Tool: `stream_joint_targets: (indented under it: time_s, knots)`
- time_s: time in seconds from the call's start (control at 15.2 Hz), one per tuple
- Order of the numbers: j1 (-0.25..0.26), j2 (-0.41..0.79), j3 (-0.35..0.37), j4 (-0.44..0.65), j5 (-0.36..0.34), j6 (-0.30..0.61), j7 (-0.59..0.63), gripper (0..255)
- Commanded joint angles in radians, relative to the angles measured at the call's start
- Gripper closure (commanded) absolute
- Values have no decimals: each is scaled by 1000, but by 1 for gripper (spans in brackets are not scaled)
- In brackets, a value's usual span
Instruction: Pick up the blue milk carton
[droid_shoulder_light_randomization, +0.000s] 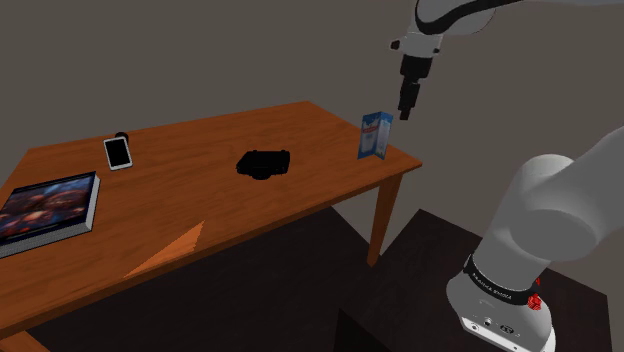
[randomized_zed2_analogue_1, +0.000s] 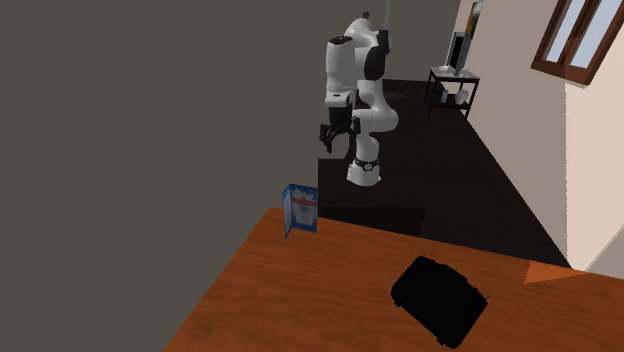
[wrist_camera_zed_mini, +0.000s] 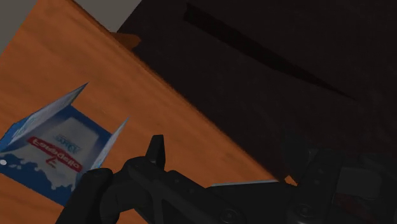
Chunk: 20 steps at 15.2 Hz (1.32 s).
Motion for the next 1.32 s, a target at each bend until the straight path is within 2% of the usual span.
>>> stream_joint_targets:
  time_s: [0.0,0.33,0.66,0.86,0.99,1.06,1.25]
  knots:
    - [17,59,-51,32,-7,28,-102,0]
    - [72,250,-185,147,32,97,-364,0]
    - [104,494,-290,301,167,145,-660,0]
    - [79,656,-309,413,281,149,-841,0]
    - [38,761,-296,497,351,142,-949,0]
    - [20,796,-287,529,372,138,-983,0]
    - [13,811,-278,504,385,173,-991,0]
